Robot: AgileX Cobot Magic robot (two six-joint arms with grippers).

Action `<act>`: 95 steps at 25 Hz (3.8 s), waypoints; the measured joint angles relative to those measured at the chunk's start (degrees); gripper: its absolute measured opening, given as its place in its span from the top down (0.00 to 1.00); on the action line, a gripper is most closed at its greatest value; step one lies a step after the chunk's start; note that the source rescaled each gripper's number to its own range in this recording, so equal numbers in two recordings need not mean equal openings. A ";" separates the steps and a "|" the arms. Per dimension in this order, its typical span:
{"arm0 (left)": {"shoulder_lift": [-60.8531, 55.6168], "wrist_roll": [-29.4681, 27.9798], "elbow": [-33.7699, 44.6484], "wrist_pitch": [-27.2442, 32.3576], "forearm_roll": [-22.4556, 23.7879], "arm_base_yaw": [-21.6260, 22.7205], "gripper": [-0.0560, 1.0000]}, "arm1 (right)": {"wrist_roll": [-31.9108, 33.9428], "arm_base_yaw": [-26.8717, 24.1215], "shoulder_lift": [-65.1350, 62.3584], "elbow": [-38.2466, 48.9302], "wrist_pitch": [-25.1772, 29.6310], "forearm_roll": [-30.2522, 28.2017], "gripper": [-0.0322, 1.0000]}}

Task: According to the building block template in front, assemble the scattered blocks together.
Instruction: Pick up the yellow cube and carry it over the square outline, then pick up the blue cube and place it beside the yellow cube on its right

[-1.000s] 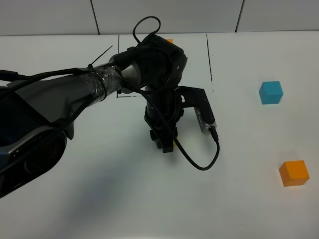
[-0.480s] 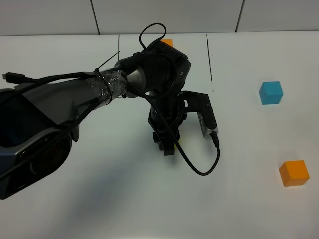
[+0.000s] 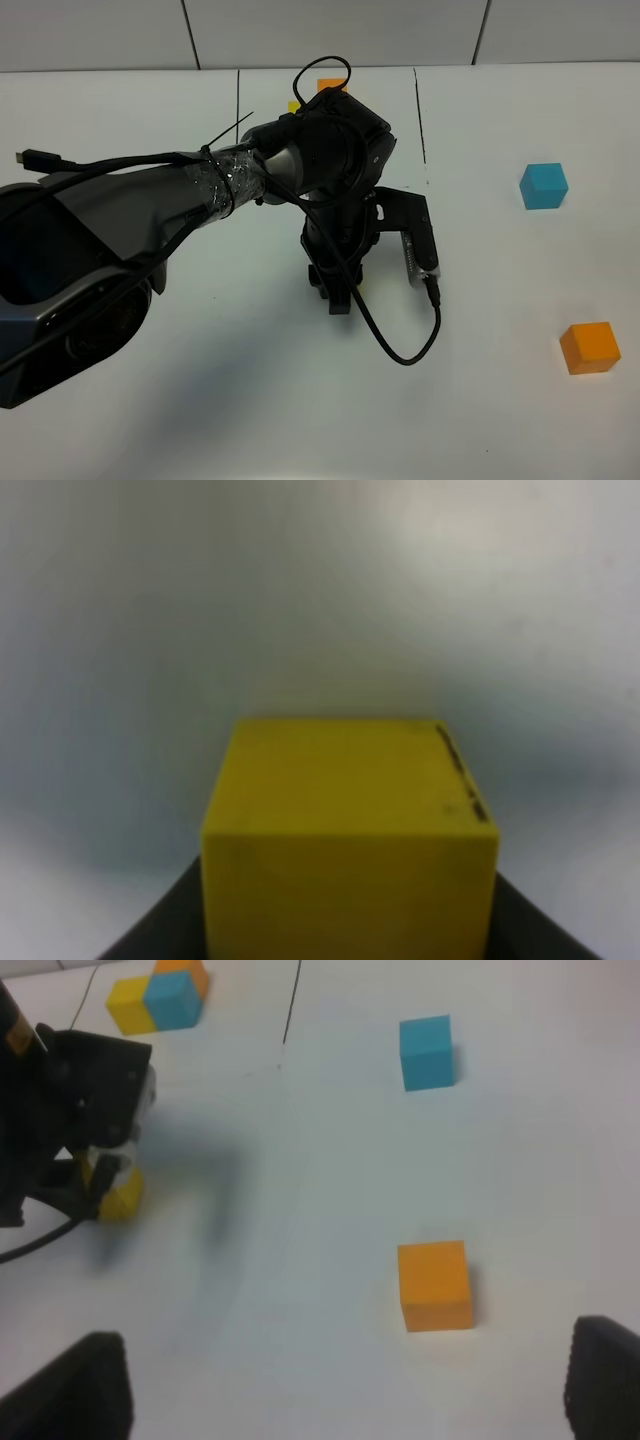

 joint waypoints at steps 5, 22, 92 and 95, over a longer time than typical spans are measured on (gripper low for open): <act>0.68 -0.25 0.00 -0.63 -0.05 0.00 0.93 | 0.00 0.00 0.00 0.00 0.00 0.05 0.24; 1.32 0.78 -0.57 -0.03 0.01 0.00 0.92 | 0.00 0.00 0.00 0.00 0.00 0.05 0.24; -96.31 -47.12 53.59 1.35 2.75 30.46 0.25 | 0.00 0.00 0.00 0.00 -0.20 0.22 0.24; -103.25 -47.38 57.34 0.99 2.32 30.46 0.25 | 0.00 0.00 0.00 0.00 -0.20 0.22 0.24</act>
